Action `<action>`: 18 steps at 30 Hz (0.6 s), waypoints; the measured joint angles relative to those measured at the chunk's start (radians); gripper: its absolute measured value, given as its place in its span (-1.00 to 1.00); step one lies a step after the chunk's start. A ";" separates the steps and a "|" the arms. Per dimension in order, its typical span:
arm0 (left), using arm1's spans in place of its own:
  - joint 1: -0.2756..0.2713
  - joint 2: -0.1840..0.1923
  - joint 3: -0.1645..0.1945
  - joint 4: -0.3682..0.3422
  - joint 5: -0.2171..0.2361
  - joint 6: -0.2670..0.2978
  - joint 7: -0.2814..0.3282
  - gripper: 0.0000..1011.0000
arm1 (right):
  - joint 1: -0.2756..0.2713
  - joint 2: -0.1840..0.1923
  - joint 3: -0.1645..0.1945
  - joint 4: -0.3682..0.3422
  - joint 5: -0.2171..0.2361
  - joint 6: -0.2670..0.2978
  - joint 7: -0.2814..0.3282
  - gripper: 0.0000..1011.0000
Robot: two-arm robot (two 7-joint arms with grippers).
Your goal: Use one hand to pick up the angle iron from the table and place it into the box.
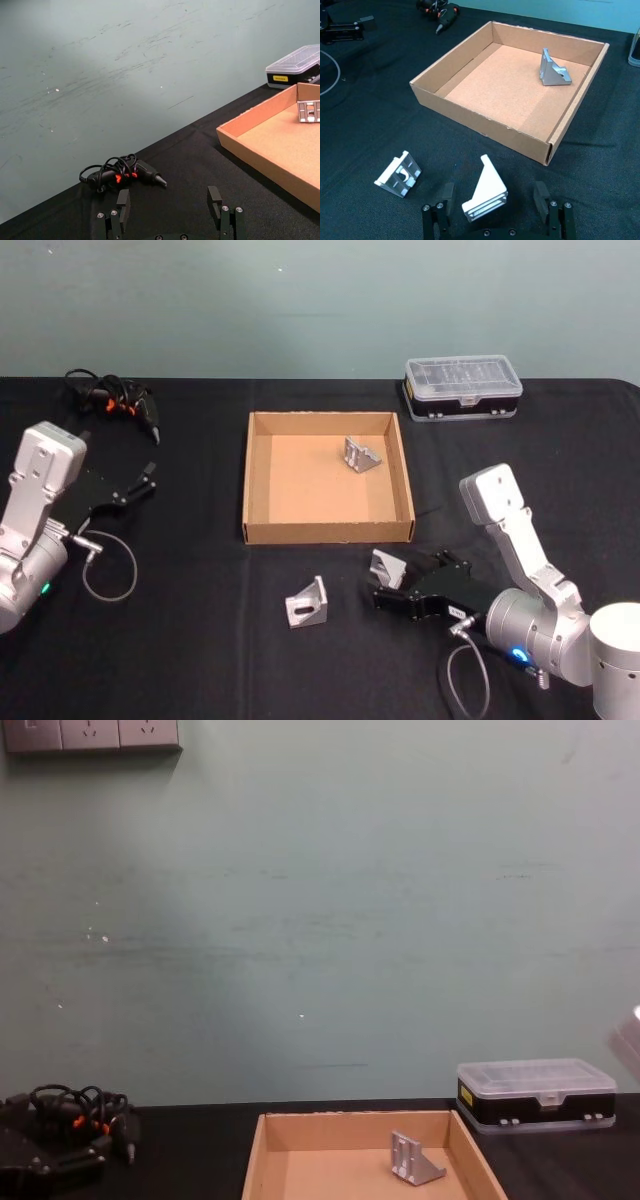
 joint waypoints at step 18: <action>0.000 0.000 0.000 0.000 0.000 0.000 0.000 1.00 | -0.001 0.001 -0.001 -0.003 0.000 0.002 0.000 0.13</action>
